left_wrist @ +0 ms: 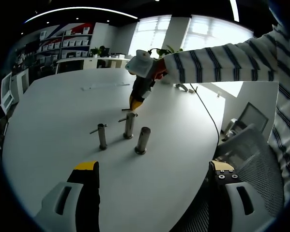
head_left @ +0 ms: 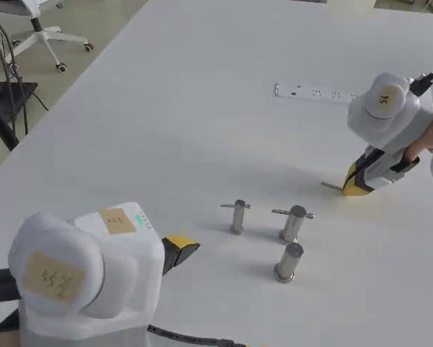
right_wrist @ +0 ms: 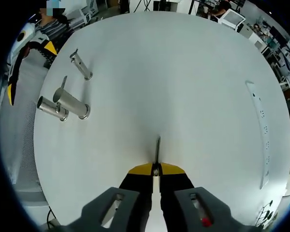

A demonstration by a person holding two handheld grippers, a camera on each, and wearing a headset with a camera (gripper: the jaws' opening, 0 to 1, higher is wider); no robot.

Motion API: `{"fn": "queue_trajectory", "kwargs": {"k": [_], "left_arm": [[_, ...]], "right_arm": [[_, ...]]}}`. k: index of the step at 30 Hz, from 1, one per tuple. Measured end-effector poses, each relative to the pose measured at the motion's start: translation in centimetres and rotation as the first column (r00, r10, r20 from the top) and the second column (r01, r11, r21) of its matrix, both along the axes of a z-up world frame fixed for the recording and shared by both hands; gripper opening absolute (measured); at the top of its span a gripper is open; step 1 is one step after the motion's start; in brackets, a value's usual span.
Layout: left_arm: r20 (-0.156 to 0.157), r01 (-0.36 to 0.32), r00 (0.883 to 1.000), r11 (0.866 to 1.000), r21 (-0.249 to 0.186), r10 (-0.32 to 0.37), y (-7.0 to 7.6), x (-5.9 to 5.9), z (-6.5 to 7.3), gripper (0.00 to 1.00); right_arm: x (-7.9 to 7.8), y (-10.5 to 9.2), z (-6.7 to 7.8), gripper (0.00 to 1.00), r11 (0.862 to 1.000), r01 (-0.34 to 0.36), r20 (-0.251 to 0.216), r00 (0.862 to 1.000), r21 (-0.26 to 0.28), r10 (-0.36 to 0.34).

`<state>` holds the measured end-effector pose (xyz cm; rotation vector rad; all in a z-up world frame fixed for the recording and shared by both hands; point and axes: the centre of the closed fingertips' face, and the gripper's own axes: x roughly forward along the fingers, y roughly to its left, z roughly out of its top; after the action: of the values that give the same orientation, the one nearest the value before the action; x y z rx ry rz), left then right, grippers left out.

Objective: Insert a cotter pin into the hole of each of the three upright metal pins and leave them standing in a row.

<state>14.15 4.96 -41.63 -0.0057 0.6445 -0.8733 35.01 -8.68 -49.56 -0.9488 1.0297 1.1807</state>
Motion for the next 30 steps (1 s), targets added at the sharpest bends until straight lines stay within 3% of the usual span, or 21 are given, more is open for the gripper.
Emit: {"fn": "queue_trajectory", "kwargs": {"k": [4,6,11,15,23,25,30], "left_arm": [[0.006,-0.001,1.0,1.0,0.013,0.001,0.4,-0.1,-0.2,0.92],[-0.005,-0.01,1.0,1.0,0.006,0.01,0.6,-0.2,-0.4,0.92],[-0.017,0.0,1.0,1.0,0.025,0.001,0.8,-0.7,-0.8,0.92],[-0.007,-0.001,1.0,1.0,0.015,0.001,0.7,-0.5,-0.4,0.92],[-0.027,0.029,0.999,0.999,0.042,-0.028,0.5,-1.0,-1.1,0.91],[-0.031,0.033,0.999,0.998,0.046,-0.031,0.5,-1.0,-1.2,0.91],[-0.021,0.044,0.999,0.997,0.056,-0.043,0.3,-0.9,-0.9,0.89]], "right_arm": [[-0.1,0.1,0.0,0.0,0.997,-0.057,0.014,0.998,-0.044,0.058],[-0.1,0.2,0.0,0.0,0.993,-0.096,0.02,0.995,-0.071,0.097],[0.0,0.3,0.0,0.0,0.991,-0.089,0.014,0.996,-0.105,0.091],[0.1,0.3,0.1,0.0,0.988,-0.06,0.011,0.998,-0.144,0.063],[0.2,0.1,0.1,0.0,0.988,-0.059,-0.01,0.998,-0.143,0.059],[0.1,0.0,0.1,0.0,0.986,-0.093,0.006,0.996,-0.142,0.094],[0.3,-0.4,0.1,0.0,0.985,-0.08,0.013,0.996,-0.151,0.083]]}}
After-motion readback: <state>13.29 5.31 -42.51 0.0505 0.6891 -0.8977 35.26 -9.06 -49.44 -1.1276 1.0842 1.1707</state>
